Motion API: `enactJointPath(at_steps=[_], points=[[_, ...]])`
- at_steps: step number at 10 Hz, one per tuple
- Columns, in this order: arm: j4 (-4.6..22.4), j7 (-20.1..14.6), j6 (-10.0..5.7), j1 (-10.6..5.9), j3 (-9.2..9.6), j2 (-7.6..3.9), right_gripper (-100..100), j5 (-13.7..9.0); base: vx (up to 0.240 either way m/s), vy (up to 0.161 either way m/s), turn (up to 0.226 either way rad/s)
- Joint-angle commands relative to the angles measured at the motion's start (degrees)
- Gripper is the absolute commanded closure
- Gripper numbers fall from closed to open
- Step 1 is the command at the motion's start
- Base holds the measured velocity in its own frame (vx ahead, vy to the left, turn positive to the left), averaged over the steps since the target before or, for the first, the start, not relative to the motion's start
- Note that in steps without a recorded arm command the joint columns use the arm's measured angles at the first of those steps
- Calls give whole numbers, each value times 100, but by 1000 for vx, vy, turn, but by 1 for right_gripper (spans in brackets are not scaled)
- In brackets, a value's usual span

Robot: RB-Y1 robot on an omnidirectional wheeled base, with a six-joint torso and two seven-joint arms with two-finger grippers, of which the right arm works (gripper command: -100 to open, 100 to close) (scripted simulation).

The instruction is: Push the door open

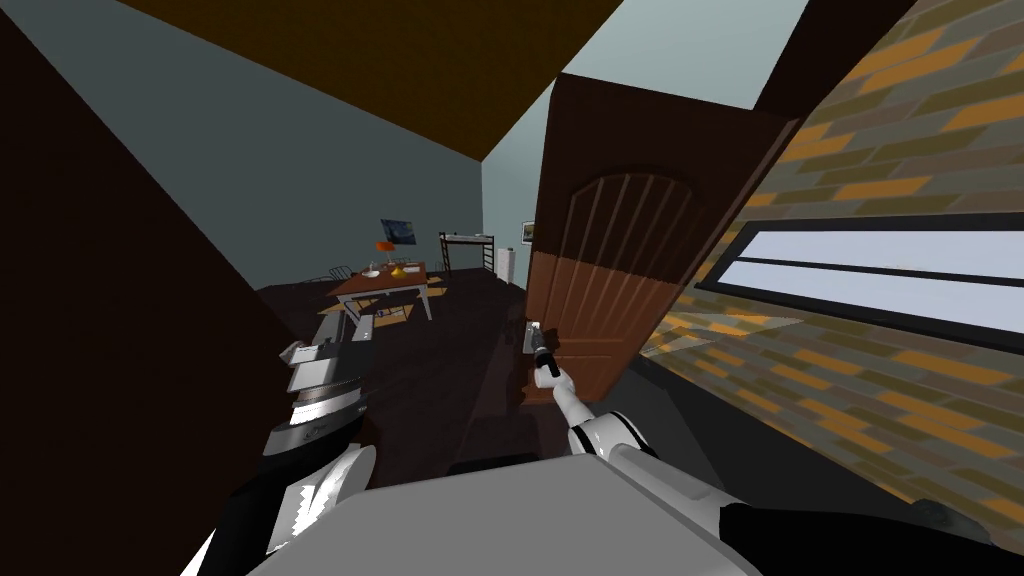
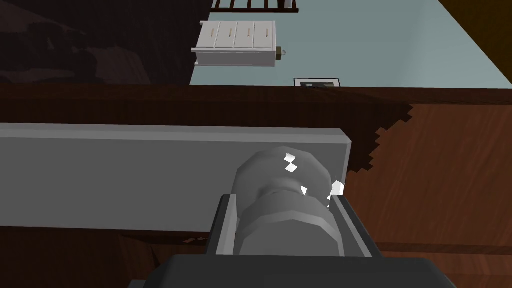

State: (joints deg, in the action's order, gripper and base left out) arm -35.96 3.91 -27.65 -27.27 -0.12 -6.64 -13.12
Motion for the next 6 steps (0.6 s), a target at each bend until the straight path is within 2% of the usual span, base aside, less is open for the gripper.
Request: enactJointPath(at_steps=[1,2,3,6], points=[[181,6,-105,-98,-84,-72,100,-27,121,70,-62],[197,35,-108,-94,-183,-116,100,-57,142,63,-32],[197,35,-108,-94,-183,-116,100,-57,129,59,-35],[231,94,-115,-86,-383,-203,100,-119,164,122,-69]])
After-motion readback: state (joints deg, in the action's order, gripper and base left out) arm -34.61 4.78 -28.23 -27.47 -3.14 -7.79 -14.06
